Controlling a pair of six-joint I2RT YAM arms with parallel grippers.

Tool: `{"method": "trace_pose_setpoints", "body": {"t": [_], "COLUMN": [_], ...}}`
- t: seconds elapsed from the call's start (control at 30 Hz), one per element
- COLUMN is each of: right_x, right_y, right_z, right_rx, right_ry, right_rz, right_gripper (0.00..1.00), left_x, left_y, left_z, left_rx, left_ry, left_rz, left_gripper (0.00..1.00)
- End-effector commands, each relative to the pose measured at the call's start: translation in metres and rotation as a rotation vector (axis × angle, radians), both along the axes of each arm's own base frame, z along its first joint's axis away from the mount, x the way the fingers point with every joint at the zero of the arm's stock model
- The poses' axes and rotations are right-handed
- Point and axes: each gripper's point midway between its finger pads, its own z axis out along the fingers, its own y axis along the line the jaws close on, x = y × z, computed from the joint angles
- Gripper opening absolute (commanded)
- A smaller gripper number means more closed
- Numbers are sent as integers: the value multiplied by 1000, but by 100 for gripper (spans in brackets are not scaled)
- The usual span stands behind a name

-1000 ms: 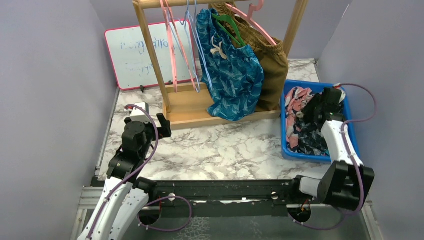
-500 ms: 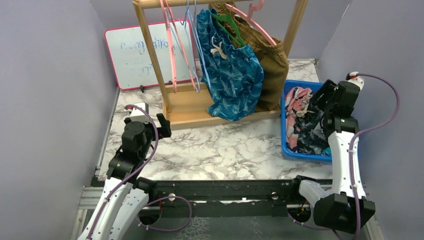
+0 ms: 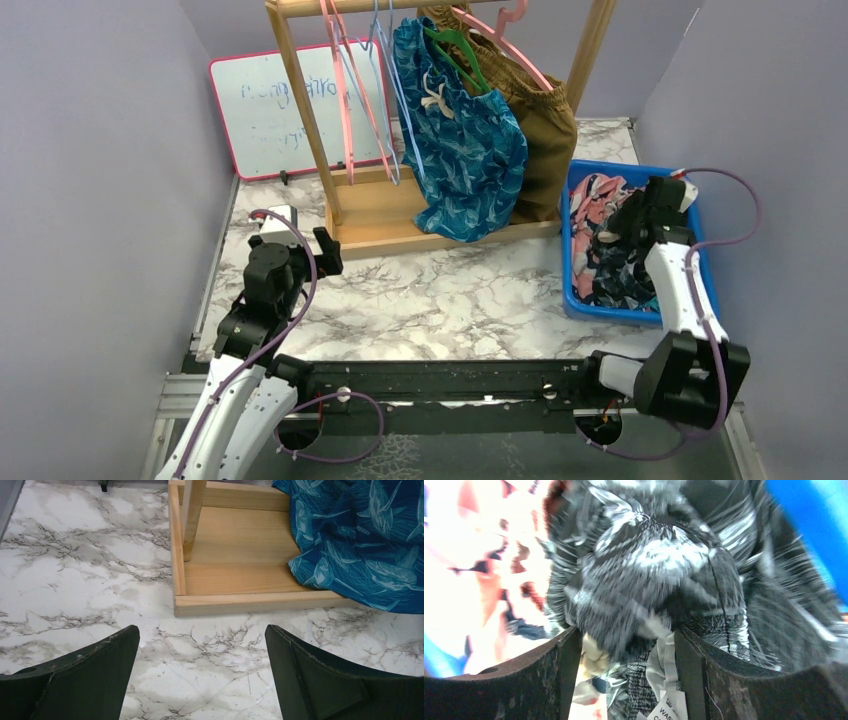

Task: Remove the shorts from the hanger
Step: Place the shorts in the basket.

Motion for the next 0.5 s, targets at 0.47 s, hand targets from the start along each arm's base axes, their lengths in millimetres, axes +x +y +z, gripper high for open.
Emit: {"method": "trace_pose_setpoints", "body": {"t": [0.47], "right_x": [-15], "right_y": [-13], "right_z": [96], "right_rx": [-157], "right_ry": [-201], "right_rz": [-20], "right_gripper": [72], "left_x": [3], "left_y": [-3], "left_z": [0], "left_rx": [0], "left_ry": [-8], "left_rz": [-15], "left_gripper": [99]}}
